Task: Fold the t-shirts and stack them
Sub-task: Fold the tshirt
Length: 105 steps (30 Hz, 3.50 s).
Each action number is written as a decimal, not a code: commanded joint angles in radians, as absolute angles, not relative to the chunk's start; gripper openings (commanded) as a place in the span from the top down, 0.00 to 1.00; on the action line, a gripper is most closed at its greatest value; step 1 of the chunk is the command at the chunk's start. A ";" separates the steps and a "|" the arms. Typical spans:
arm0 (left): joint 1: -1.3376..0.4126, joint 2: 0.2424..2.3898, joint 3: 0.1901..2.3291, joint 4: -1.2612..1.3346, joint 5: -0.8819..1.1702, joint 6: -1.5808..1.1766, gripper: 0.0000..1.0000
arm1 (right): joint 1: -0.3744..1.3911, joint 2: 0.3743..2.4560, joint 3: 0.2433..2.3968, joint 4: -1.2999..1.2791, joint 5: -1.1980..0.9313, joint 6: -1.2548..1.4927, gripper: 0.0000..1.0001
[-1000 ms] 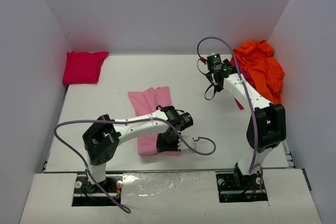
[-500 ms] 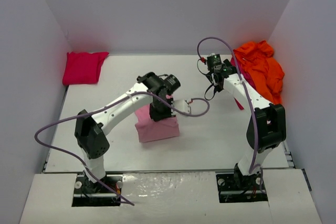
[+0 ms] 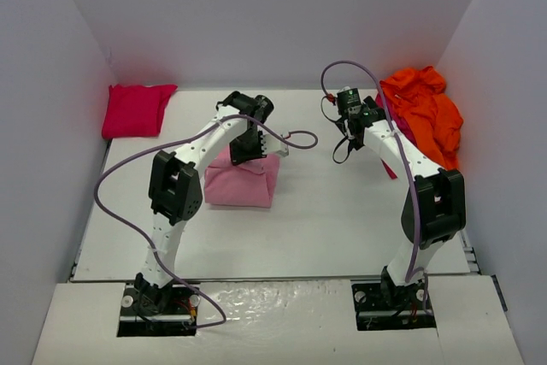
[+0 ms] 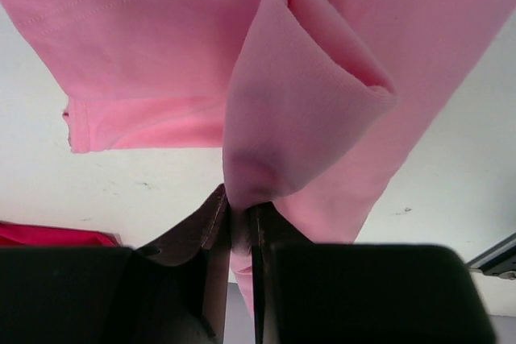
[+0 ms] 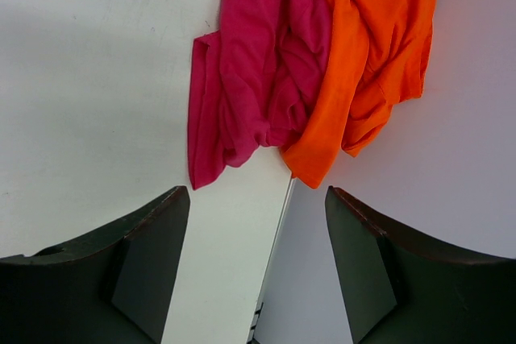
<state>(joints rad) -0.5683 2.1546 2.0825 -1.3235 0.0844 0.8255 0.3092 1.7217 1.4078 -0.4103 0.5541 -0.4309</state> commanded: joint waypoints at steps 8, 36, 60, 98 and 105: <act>-0.570 2.126 2.239 -1.350 0.121 0.949 1.00 | 0.301 1.732 1.424 -0.376 0.591 -0.430 0.35; -0.510 2.325 2.638 -1.172 0.192 1.010 1.00 | 0.291 1.694 1.392 -0.342 0.633 -0.437 0.35; -0.984 1.645 1.815 -1.375 0.282 0.664 1.00 | 0.268 1.615 1.410 -0.312 0.634 -0.474 0.34; -1.055 1.714 1.832 -1.516 0.355 0.854 1.00 | 0.269 1.618 1.377 -0.332 0.682 -0.440 0.32; -1.025 1.814 1.821 -1.479 0.329 0.918 1.00 | 0.268 1.635 1.379 -0.332 0.683 -0.439 0.32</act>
<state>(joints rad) -1.0442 1.7853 1.8033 -1.3401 0.3332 0.8476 0.2745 1.6354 1.3613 -0.3571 0.6411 -0.4548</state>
